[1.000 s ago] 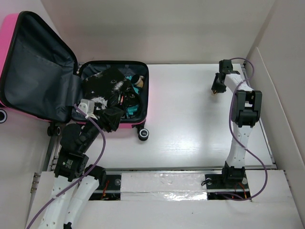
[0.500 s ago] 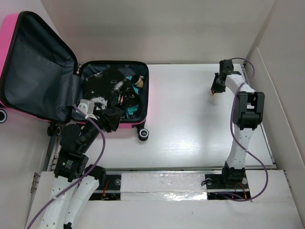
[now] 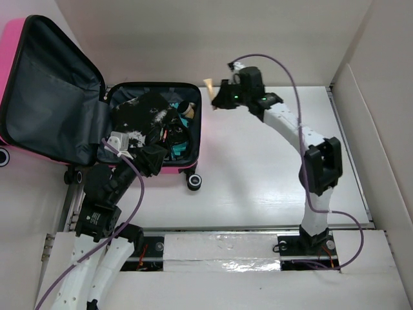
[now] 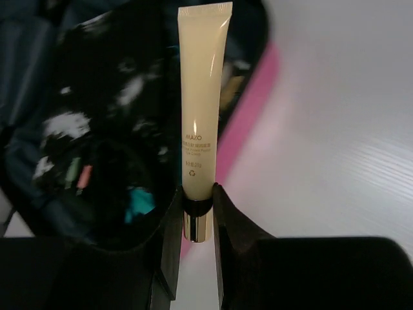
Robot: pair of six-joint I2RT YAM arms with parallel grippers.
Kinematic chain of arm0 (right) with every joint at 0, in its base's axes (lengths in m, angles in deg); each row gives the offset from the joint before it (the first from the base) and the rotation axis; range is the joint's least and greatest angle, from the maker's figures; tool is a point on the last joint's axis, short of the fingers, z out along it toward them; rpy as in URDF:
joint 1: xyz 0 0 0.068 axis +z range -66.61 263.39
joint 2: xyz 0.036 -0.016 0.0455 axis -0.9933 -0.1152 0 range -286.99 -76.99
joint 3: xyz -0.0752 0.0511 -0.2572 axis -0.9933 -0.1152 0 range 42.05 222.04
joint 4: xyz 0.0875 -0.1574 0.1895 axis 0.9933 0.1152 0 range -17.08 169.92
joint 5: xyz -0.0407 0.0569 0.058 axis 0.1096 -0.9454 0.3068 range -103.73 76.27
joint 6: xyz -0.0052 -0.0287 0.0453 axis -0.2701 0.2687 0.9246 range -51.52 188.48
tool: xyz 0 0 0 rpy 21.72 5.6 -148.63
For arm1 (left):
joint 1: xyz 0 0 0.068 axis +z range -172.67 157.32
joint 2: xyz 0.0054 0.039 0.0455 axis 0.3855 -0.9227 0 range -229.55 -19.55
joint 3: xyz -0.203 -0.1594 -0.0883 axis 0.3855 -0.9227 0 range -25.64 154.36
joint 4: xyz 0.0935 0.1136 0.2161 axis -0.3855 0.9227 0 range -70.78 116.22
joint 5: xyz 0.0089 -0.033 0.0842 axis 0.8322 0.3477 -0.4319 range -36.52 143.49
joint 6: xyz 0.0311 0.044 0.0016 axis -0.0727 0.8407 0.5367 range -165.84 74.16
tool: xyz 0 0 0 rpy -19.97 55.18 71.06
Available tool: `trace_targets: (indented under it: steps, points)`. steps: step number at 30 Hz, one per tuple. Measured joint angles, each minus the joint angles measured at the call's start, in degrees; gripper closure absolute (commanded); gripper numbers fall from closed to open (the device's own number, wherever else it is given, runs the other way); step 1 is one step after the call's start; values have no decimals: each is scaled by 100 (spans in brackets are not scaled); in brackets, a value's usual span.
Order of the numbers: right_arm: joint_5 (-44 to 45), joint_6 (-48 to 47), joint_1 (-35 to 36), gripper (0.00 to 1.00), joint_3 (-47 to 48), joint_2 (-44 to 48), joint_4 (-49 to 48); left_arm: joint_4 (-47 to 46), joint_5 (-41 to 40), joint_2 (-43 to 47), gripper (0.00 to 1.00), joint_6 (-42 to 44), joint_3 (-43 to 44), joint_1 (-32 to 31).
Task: Pack the luggage
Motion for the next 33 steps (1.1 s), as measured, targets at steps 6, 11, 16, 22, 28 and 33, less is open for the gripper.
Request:
trace_targets:
  steps: [6,11,16,22,28,33]
  points:
    - [-614,466,1176,31,1545,-1346,-289,4,-87,-127,48,-37,0,74]
    - [-1008,826,1414,19,1843,-1784,-560,0,-304,-173,48,-50,0,79]
    - [-876,756,1200,45,122,-533,-1132,-7,-511,-269,48,-68,0,79]
    - [-479,595,1058,100,-2732,2004,-2155,-31,-927,-435,53,-105,0,79]
    - [-466,518,1189,100,-4811,3471,-2728,-39,-1615,-592,100,-409,2,79]
    - [-295,44,1333,100,-5473,4273,-2339,140,-2736,-649,100,-881,208,79]
